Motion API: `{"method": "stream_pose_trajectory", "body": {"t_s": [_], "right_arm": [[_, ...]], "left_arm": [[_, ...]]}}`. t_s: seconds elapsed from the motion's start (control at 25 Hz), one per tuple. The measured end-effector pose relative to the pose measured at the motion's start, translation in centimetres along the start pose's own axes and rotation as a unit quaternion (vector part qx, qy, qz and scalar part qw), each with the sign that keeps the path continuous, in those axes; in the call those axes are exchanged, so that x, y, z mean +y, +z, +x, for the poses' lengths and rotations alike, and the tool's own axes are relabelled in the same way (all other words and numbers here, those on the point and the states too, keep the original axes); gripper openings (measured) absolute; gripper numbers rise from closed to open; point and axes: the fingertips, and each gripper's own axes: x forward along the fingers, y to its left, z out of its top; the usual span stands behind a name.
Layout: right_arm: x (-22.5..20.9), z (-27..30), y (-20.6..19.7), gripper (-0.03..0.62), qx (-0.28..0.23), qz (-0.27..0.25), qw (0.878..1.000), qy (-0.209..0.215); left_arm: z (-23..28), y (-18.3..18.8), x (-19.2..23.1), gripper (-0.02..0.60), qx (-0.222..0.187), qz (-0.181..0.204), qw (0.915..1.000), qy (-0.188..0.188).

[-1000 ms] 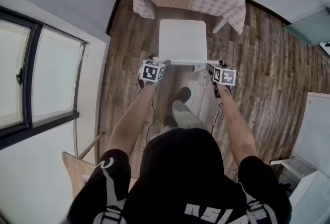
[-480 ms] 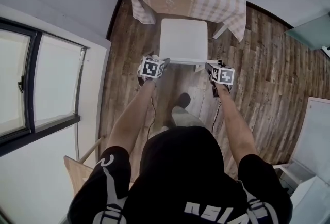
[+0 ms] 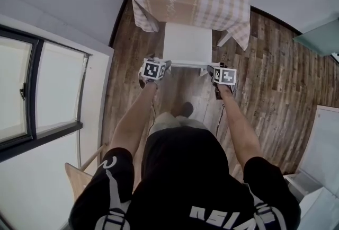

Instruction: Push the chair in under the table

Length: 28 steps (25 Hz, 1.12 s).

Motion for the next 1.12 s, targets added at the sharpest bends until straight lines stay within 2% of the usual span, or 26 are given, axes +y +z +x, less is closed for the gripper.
{"method": "stream_pose_trajectory", "body": {"t_s": [0.52, 0.56, 0.64, 0.72, 1.12], "right_arm": [[-1.9, 3.0, 4.7, 0.391, 0.002, 0.008, 1.0, 0.002], [-2.3, 3.5, 5.1, 0.383, 0.005, 0.001, 1.0, -0.007], [-3.3, 4.6, 6.0, 0.302, 0.014, -0.02, 0.999, -0.035], [-3.9, 5.4, 7.0, 0.302, 0.016, -0.023, 0.999, -0.046], [-6.2, 8.5, 12.4, 0.299, 0.023, 0.005, 0.999, -0.036]], "left_arm": [[3.8, 5.4, 2.0, 0.382, 0.002, 0.009, 0.9999, -0.009], [4.2, 6.1, 2.3, 0.382, 0.002, 0.011, 0.9999, -0.009], [5.1, 7.6, 3.0, 0.382, 0.002, 0.015, 0.9998, -0.01], [6.1, 8.9, 3.5, 0.383, 0.007, 0.019, 0.9997, -0.016], [10.5, 14.5, 5.4, 0.383, 0.005, 0.026, 0.9991, -0.032]]}}
